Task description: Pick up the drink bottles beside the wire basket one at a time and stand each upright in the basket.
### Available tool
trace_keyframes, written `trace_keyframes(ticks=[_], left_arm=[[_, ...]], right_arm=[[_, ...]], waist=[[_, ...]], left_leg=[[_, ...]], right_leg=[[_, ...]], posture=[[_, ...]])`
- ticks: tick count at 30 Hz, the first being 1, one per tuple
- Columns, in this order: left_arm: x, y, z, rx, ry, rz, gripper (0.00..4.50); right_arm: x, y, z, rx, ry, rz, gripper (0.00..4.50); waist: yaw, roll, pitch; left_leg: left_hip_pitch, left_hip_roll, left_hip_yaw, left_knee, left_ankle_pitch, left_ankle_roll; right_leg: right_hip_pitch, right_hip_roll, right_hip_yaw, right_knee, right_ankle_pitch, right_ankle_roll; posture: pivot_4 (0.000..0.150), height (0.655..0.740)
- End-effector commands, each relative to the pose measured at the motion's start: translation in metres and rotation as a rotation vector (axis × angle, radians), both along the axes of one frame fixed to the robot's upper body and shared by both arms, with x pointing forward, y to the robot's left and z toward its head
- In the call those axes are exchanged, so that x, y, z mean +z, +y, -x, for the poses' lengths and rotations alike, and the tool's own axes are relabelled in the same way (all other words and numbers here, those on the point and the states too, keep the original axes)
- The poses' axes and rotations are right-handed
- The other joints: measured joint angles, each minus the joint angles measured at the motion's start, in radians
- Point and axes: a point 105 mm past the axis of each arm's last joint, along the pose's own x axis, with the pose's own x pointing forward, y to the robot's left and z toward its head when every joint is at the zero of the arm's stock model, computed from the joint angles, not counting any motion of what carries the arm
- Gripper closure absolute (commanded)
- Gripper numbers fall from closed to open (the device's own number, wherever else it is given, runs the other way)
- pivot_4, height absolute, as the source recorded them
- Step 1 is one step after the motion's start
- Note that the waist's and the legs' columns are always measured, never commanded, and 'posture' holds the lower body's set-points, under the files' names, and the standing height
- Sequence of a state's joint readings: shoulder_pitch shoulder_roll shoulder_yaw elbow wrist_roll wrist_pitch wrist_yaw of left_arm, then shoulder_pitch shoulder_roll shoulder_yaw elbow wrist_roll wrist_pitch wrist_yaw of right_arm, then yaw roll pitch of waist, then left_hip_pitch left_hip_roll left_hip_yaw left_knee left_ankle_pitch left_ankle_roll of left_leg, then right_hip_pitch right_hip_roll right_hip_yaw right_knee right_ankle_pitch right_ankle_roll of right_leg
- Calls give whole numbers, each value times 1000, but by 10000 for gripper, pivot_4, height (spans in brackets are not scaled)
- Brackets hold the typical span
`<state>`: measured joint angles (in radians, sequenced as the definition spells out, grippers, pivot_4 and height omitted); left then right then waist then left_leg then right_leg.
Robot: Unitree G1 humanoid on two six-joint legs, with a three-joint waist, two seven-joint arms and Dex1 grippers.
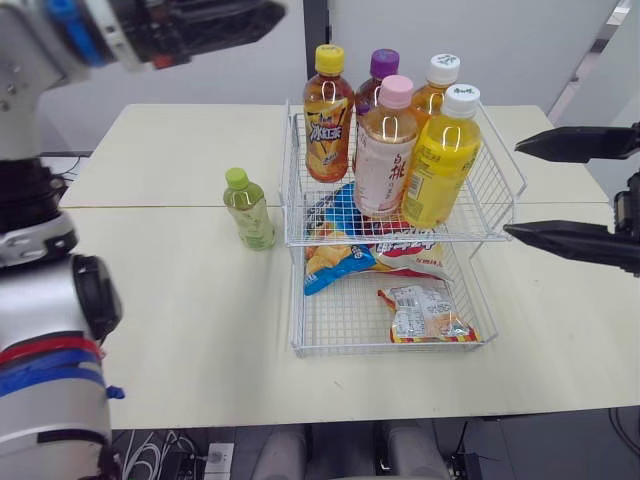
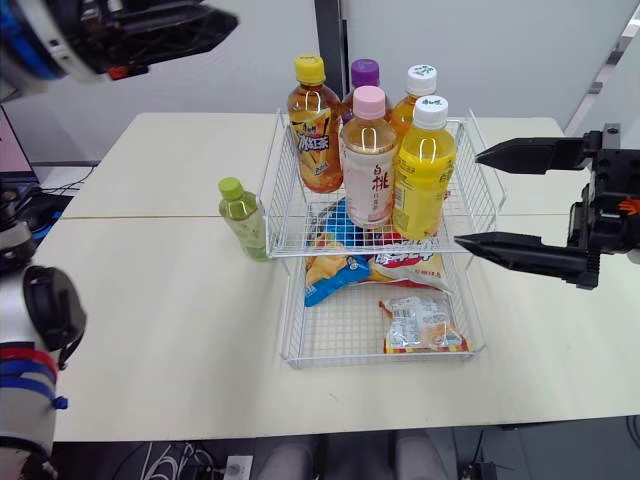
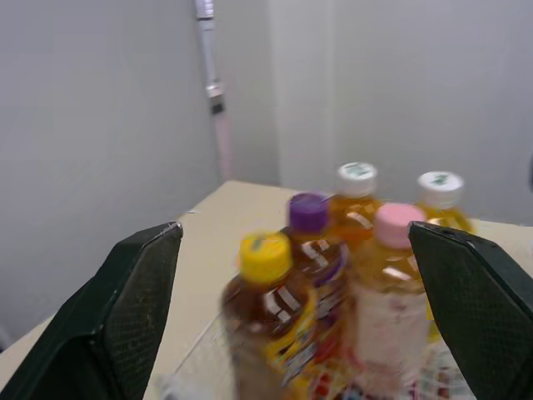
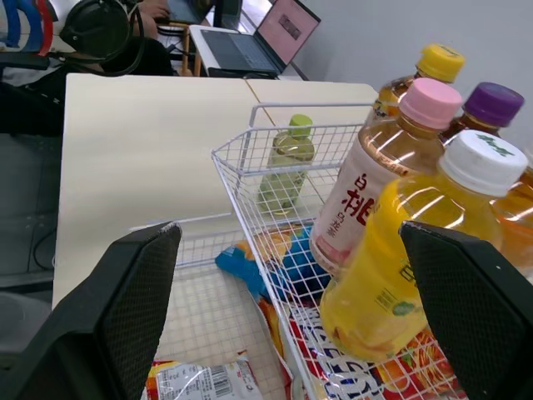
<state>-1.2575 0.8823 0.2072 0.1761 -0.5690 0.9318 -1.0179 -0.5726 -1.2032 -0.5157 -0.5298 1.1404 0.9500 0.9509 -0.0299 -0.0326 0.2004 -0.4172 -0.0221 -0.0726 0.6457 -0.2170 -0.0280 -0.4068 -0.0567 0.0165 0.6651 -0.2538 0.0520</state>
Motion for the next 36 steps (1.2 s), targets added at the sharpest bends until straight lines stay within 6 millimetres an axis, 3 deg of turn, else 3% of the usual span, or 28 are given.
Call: trace_keyframes(ticks=[1, 4, 6, 11, 14, 17, 21, 28, 36], left_arm=[[9, 39, 12, 196, -93, 52, 85], [-14, 77, 14, 372, -78, 44, 85], [-32, 91, 16, 431, -53, 63, 85], [-73, 103, 17, 527, 14, 71, 85], [-104, 87, 16, 501, 66, 78, 85], [-121, 78, 8, 565, 51, 176, 85], [-148, 39, 3, 528, 111, 245, 85], [-156, 8, -26, 592, 115, 253, 85], [-164, -4, -53, 640, 146, 238, 85]], right_arm=[[5, 10, 2, 33, -63, -11, 0], [5, 20, 2, 78, -67, -45, 0], [1, 26, 0, 100, -69, -35, 0], [-3, 42, -1, 169, -30, -73, 0], [-5, 46, -4, 179, -24, -80, 0], [-7, 48, -4, 186, -18, -82, 0], [-6, 47, -3, 190, -13, -83, 0], [-6, 45, -1, 181, -8, -80, 0], [-7, 43, -1, 171, -11, -77, 0]], waist=[[0, 0, 0], [-2, 0, 0], [0, 0, 0], [7, -1, 0], [15, -1, -1], [28, -1, -1], [31, -2, -1], [30, -2, -1], [28, -2, -1]], left_leg=[[0, 0, 0, 0, 0, 0], [1, 0, -1, -1, 0, 0], [1, 1, -2, 0, 0, 0], [0, 0, -2, 0, 0, 0], [0, -1, -3, 0, 0, 0], [0, -1, -3, 1, 0, 0], [0, -1, -2, 1, 0, 0], [0, 0, 1, 1, 0, 0], [0, 0, 3, 1, 0, 0]], right_leg=[[0, 0, 0, 0, 0, 0], [0, 0, 1, 0, 0, 0], [0, 0, 0, 0, 0, 0], [0, -1, 0, 0, 0, 0], [0, -2, -1, -1, 0, 0], [1, -2, 0, -1, 1, 0], [1, -2, 0, -1, 1, 1], [1, 0, 0, -1, 2, 0], [1, 0, 0, -1, 2, 0]], posture=[[1500, 7400], [1500, 7400], [1500, 7400], [1500, 7400], [1500, 7400], [1500, 7400], [1500, 7400], [1500, 7400], [1500, 7400]])
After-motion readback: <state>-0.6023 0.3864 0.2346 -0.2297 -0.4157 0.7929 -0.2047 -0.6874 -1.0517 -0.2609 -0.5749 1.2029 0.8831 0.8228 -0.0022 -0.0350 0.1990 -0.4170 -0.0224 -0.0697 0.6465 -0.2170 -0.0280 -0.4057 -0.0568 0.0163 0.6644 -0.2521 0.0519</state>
